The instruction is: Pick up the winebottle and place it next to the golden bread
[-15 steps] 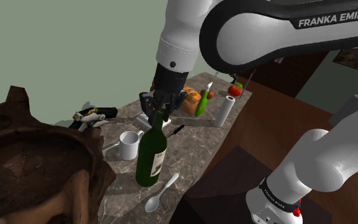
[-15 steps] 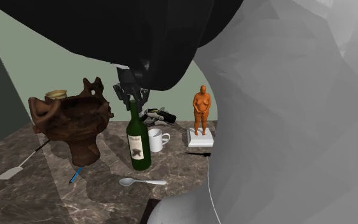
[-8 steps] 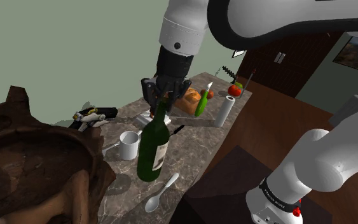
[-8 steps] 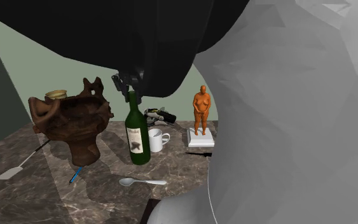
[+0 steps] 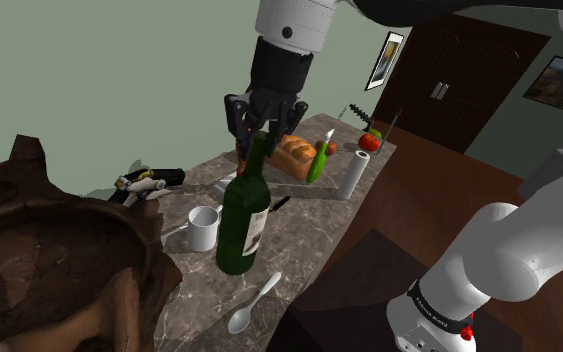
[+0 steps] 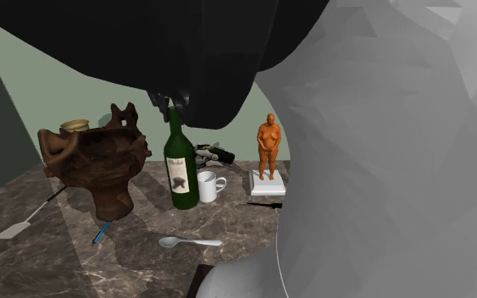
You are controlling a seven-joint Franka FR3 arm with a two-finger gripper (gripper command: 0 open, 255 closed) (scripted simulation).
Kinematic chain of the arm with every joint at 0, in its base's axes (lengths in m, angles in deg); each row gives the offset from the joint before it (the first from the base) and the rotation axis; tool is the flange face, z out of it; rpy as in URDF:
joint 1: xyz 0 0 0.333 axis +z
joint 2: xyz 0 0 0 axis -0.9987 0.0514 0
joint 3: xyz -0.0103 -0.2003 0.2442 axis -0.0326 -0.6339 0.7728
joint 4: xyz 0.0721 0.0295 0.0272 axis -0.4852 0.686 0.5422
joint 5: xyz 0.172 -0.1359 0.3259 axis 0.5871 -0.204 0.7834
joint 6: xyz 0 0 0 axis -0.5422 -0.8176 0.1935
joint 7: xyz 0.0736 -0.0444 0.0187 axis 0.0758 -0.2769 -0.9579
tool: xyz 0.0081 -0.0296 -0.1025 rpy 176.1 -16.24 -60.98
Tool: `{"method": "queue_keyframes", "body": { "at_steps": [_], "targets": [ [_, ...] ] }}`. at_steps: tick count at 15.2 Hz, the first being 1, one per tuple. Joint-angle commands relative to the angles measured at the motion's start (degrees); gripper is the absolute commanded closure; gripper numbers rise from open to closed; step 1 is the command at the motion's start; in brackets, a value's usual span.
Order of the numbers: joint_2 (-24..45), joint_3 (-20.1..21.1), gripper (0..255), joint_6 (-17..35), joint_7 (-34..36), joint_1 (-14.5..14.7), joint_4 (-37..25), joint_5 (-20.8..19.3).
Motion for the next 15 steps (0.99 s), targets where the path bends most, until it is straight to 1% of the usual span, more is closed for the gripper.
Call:
{"method": "queue_keyframes", "body": {
  "at_steps": [1, 15],
  "targets": [
    [0.06, -0.20, 255, -1.59, -0.06, -0.12, -1.63, -0.12],
    [2.47, -0.33, 255, -12.41, 1.02, -0.74, -14.62, -1.57]
  ]
}}
